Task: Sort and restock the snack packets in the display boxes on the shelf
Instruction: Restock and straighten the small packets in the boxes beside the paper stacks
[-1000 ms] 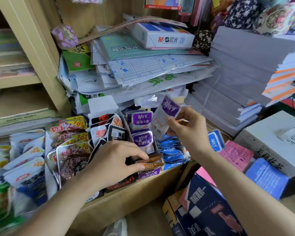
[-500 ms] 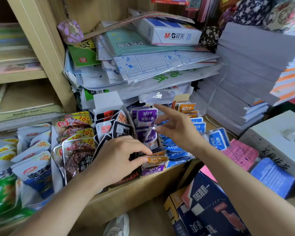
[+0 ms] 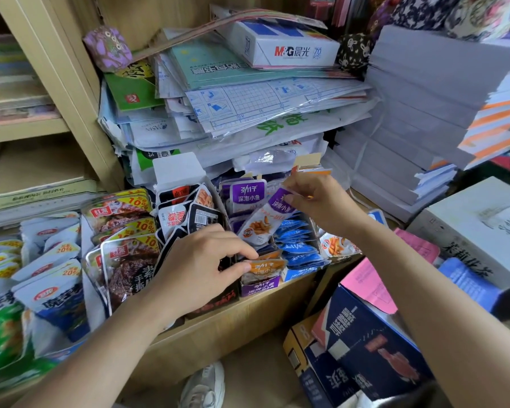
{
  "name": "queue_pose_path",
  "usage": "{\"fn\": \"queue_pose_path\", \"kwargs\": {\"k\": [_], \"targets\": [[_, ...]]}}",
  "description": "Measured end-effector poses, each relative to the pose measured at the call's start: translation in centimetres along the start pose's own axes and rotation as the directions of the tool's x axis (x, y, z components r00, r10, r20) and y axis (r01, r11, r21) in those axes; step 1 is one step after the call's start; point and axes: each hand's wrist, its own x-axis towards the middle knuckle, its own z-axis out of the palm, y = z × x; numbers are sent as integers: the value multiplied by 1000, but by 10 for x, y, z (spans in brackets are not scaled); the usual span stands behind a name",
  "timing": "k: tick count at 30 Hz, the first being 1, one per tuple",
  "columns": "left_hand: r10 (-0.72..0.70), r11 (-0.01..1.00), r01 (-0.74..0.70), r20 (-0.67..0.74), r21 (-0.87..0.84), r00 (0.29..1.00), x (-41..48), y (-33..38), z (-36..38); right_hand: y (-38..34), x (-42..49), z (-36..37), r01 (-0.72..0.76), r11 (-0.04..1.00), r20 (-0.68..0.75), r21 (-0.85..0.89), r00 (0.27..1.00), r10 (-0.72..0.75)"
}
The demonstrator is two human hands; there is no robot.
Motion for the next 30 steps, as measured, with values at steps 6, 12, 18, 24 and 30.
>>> {"fn": "queue_pose_path", "kwargs": {"k": [6,12,18,24,30], "targets": [[-43,998,45,-43,35,998,3,5,0,-3,-1,11,127,984,36,-124,992,-124],[-111,987,121,-90,108,990,9,3,1,-10,-5,17,-45,907,53,420,998,25],[-108,974,121,-77,190,991,13,1,4,0,-23,9,-110,946,0,304,993,116],[-107,984,112,-39,142,993,16,1,2,0,-38,16,-35,997,231,65,973,19],[-110,994,112,148,-1,983,8,0,-4,5,-54,13,-37,997,305,65,952,15]]}}
